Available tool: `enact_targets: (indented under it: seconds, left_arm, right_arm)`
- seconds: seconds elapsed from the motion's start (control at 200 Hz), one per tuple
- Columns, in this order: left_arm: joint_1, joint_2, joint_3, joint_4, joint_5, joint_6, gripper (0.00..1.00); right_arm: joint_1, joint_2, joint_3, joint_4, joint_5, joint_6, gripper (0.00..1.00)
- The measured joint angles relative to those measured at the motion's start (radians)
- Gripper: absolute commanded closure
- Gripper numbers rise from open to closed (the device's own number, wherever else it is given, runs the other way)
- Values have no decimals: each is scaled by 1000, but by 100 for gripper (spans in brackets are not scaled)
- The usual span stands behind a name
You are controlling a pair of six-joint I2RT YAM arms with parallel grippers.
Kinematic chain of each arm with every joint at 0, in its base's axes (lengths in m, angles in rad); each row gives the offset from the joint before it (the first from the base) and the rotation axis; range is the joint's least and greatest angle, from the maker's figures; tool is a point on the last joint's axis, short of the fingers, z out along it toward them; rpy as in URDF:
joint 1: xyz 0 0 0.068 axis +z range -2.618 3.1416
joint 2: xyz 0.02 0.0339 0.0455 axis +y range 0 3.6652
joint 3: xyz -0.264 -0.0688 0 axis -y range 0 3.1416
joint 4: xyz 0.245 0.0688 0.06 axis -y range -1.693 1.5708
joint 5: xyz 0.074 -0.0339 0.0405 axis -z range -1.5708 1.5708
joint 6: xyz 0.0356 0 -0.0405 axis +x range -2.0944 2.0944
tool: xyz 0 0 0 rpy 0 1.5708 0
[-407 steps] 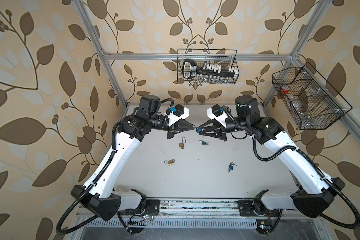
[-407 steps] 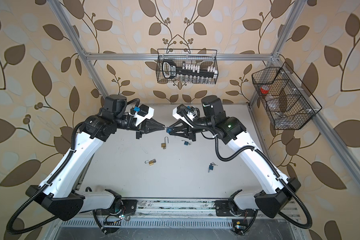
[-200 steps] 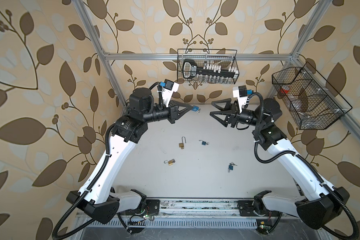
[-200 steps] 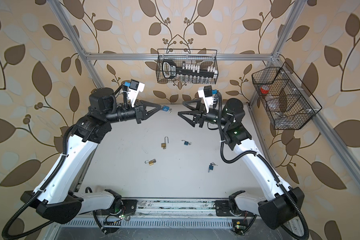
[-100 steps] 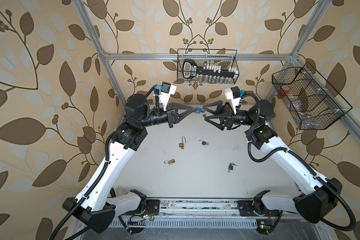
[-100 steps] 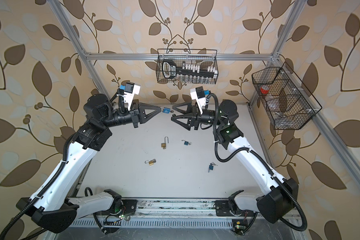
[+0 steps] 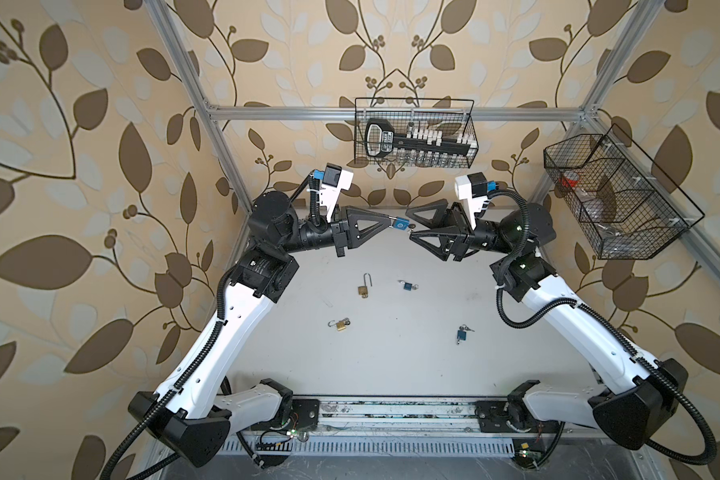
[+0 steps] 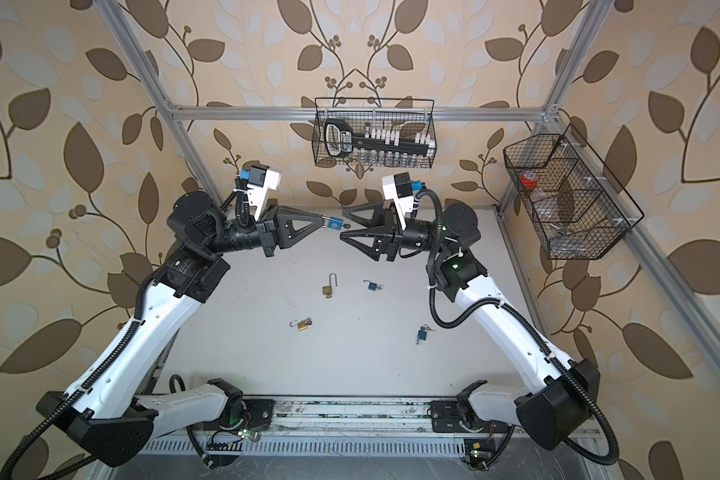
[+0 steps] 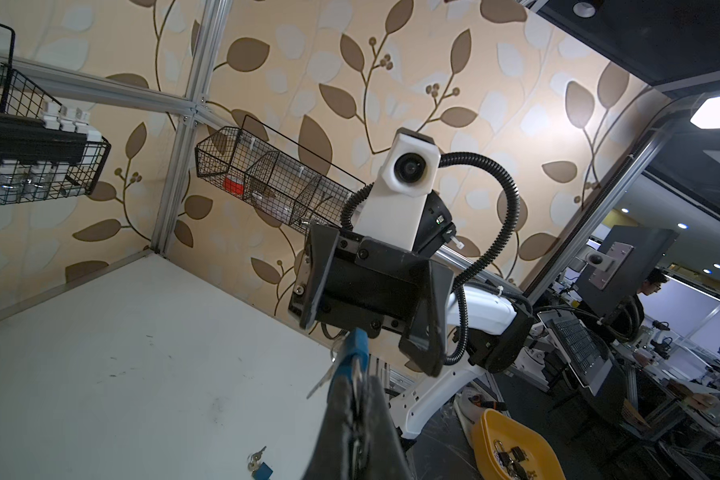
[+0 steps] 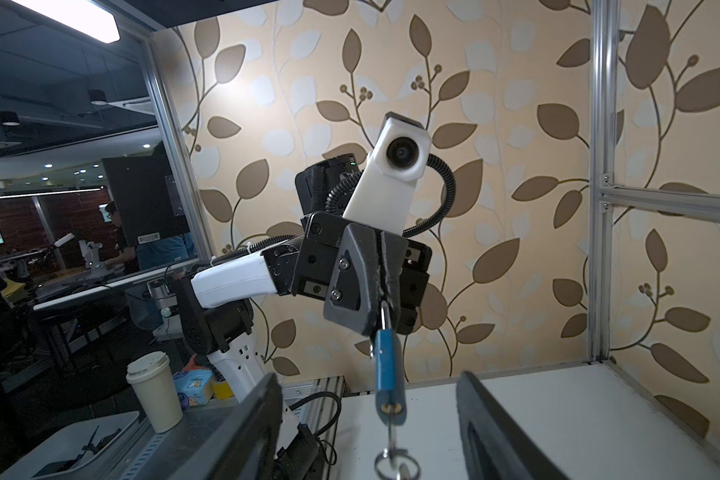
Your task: Lock with the key
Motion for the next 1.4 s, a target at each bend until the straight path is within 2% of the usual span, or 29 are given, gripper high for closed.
enact_targets:
  seconds: [0.14,0.835,0.975,1.4]
  left_arm:
    - [0,0,-3,23,13,-12,100]
    - [0,-3,-3,29,30,-15,100]
    - [0,-6,-3,27,30,-14,100]
    - [-13,-4,-1,14,43,-9,100]
  right_arm:
    - [20,13,8,-14,-14,-9,56]
    - [27,15,19,-32,-3,-3,86]
    - [27,15,19,-33,3,1,100]
    - [28,15,40,-83,-11,-7,100]
